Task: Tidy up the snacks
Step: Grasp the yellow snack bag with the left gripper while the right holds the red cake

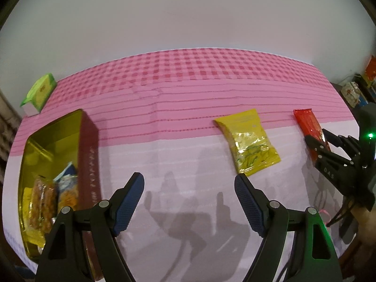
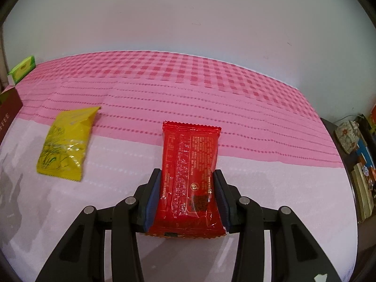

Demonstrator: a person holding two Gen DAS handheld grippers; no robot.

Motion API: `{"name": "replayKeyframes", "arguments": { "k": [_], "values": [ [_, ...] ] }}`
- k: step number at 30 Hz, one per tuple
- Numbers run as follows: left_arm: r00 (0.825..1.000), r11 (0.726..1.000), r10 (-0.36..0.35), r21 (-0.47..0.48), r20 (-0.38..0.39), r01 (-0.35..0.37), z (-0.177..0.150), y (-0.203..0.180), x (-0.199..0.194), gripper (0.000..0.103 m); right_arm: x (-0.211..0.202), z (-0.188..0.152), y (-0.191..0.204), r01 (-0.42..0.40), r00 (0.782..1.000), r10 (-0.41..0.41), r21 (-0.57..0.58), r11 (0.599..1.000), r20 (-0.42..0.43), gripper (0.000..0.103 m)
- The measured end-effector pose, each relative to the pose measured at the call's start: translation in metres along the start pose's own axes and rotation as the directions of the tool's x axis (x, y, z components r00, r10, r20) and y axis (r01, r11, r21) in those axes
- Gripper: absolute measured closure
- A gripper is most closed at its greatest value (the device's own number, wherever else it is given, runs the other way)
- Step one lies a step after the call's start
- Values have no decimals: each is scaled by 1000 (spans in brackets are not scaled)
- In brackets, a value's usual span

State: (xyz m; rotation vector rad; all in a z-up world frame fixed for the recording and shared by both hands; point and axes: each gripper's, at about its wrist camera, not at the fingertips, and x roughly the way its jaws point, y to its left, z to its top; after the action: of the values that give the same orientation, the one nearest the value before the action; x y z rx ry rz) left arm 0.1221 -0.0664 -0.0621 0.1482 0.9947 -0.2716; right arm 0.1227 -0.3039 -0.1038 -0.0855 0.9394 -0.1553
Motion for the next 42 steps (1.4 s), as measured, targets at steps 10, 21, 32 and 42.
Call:
{"name": "replayKeyframes", "arguments": {
  "k": [10, 21, 32, 42],
  "values": [
    [997, 997, -83, 3, 5, 83, 18, -29, 17, 24, 3, 2, -10, -9, 1000, 9, 22, 1000, -5, 62],
    [994, 994, -106, -24, -37, 105, 38, -60, 56, 24, 5, 1, -14, -28, 1000, 28, 43, 999, -10, 60],
    [995, 998, -56, -21, -77, 55, 43, -74, 85, 24, 5, 1, -14, -31, 999, 31, 45, 999, -10, 59],
    [997, 999, -39, 1, -66, 40, 43, -71, 87, 29, 6, 1, -14, -33, 999, 33, 47, 998, -10, 59]
  ]
}}
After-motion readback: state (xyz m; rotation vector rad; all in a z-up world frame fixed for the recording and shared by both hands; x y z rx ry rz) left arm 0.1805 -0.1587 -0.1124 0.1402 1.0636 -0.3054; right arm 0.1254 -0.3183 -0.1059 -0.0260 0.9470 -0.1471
